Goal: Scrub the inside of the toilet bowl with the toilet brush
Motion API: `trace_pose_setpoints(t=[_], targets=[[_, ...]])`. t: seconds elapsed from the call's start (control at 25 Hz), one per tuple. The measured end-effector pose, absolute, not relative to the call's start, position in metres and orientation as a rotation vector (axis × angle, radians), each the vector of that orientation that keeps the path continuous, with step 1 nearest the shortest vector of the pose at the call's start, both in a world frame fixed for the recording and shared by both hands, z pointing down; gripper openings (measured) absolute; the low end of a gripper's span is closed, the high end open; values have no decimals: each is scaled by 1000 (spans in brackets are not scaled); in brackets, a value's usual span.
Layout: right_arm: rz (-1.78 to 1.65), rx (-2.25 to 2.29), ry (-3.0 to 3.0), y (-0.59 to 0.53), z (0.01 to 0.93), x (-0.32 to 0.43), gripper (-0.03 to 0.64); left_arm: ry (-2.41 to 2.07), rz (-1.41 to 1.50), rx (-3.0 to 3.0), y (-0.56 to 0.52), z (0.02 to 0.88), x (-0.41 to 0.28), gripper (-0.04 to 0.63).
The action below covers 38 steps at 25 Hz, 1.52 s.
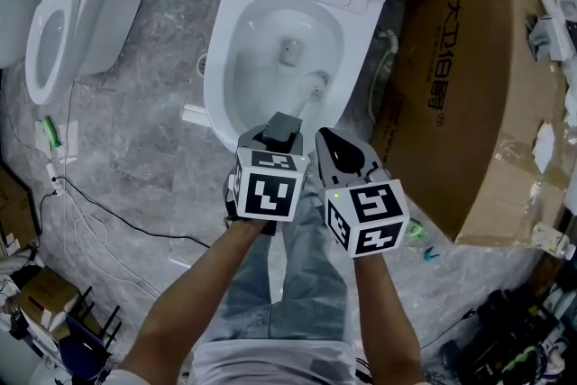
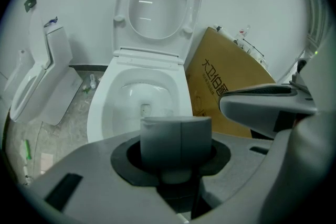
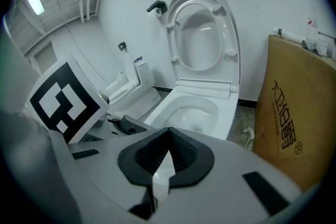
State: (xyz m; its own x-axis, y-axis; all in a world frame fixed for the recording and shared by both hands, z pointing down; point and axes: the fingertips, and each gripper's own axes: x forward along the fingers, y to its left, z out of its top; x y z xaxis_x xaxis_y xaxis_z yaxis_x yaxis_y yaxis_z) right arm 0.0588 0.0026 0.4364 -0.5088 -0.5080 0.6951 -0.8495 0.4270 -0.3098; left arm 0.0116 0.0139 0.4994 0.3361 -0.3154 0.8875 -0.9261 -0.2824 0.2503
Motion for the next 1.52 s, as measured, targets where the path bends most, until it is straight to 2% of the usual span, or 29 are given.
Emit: trace_pose_setpoints(t=[0.92,1.52], targets=[[913,1079,-2174,-42,459,64,-2,-1157,887,1826,-73,501,26,156],[908,1071,-2167,-64,466,65,-2,-1246,851,1791,-112,503,-2,156]])
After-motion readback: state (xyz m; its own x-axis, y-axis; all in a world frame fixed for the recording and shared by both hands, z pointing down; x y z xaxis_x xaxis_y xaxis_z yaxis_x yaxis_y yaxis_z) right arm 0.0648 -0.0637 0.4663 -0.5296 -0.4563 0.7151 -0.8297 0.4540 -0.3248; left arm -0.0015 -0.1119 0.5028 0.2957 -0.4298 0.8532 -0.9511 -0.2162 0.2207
